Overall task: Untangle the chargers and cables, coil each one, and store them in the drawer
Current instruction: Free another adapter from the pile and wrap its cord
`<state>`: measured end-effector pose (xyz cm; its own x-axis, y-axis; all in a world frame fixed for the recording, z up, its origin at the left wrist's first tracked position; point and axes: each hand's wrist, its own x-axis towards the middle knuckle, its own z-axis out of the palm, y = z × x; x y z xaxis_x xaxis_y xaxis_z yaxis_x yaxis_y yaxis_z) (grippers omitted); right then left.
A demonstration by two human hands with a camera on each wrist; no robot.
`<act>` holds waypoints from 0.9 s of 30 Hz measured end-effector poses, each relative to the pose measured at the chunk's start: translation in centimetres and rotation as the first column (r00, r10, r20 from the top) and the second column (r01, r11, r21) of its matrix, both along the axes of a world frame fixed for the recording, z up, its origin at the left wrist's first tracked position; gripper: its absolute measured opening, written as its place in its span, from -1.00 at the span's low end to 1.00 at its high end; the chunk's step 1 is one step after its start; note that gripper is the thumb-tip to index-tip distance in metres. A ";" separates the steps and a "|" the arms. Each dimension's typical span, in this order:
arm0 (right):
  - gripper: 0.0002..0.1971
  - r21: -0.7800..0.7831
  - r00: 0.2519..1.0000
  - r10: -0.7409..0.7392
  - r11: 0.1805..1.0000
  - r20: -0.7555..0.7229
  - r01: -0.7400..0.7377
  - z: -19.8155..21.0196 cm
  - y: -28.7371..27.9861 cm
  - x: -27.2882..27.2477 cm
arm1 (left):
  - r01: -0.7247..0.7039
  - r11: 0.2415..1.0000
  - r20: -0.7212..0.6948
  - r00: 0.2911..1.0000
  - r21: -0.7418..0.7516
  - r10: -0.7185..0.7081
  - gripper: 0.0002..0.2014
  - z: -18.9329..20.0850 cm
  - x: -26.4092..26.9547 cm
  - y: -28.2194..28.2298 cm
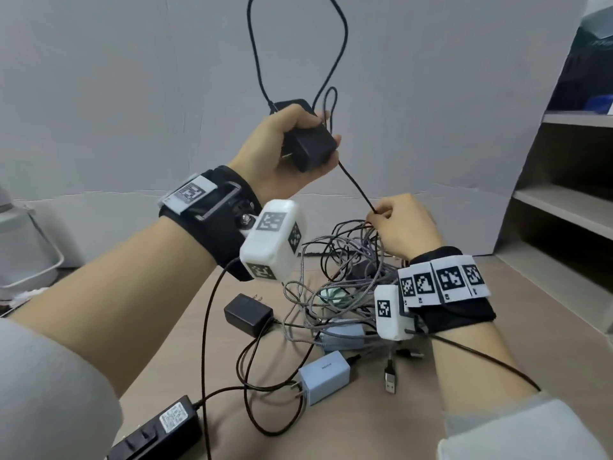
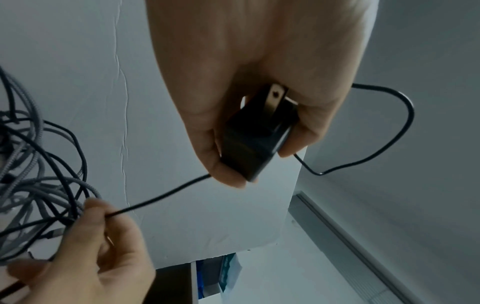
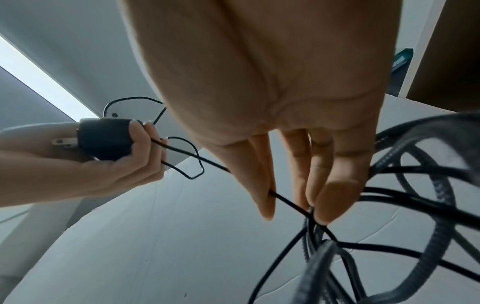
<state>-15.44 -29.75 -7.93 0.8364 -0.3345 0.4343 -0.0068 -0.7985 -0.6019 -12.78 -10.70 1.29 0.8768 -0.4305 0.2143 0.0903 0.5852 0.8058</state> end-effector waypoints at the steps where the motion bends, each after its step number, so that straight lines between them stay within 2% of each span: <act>1: -0.82 0.013 1.000 -0.020 1.000 0.012 0.020 0.0 -0.2 0.1 | 0.019 1.000 0.009 1.000 0.025 -0.020 -0.80 -0.1 -0.1 0.0; 4: -0.81 0.111 0.995 -0.081 0.991 0.065 0.074 -0.5 -0.9 0.7 | -0.021 0.983 0.090 0.996 0.182 0.005 -0.81 -0.6 0.0 -0.3; 7: -0.76 0.280 0.976 -0.143 0.955 0.164 0.093 -0.2 -1.8 0.6 | -0.113 0.915 0.183 0.982 0.388 0.044 -0.86 -1.3 0.2 -0.6; 10: -0.77 0.397 0.948 -0.192 0.915 0.255 0.079 0.8 -2.0 -0.4 | -0.042 0.828 0.185 0.980 0.559 -0.076 -0.82 -2.7 0.0 -0.8; 12: -0.75 0.348 0.930 -0.177 0.936 0.322 0.057 1.0 -1.6 -0.8 | -0.009 0.811 0.178 0.977 0.585 -0.118 -0.82 -3.3 -0.1 -1.1; 15: -0.75 0.334 0.897 -0.131 0.942 0.423 -0.020 1.6 -0.7 -1.0 | -0.058 0.832 0.181 0.982 0.552 -0.051 -0.85 -3.3 0.4 -1.3; 18: -0.84 0.486 0.883 -0.062 0.852 0.465 -0.196 2.8 0.4 -1.7 | -0.134 0.864 0.197 0.980 0.485 0.042 -0.85 -2.9 1.2 -0.9; 20: -0.84 0.555 0.872 -0.053 0.789 0.486 -0.261 3.4 0.4 -2.3 | -0.165 0.883 0.220 0.973 0.439 0.072 -0.86 -2.5 1.4 -0.7; 22: -0.82 0.554 0.846 -0.126 0.803 0.518 -0.220 4.0 -0.1 -2.6 | -0.157 0.899 0.254 0.966 0.409 0.053 -0.87 -2.1 1.3 -0.6; 24: -0.81 0.524 0.805 -0.219 0.841 0.552 -0.131 4.1 -1.3 -2.7 | -0.112 0.886 0.271 0.962 0.450 -0.017 -0.81 -1.8 1.1 -0.6; 27: -0.79 0.556 0.789 -0.346 0.831 0.508 0.006 3.7 -3.4 -3.0 | -0.064 0.763 0.233 0.965 0.644 -0.116 -0.68 -1.5 1.0 -0.5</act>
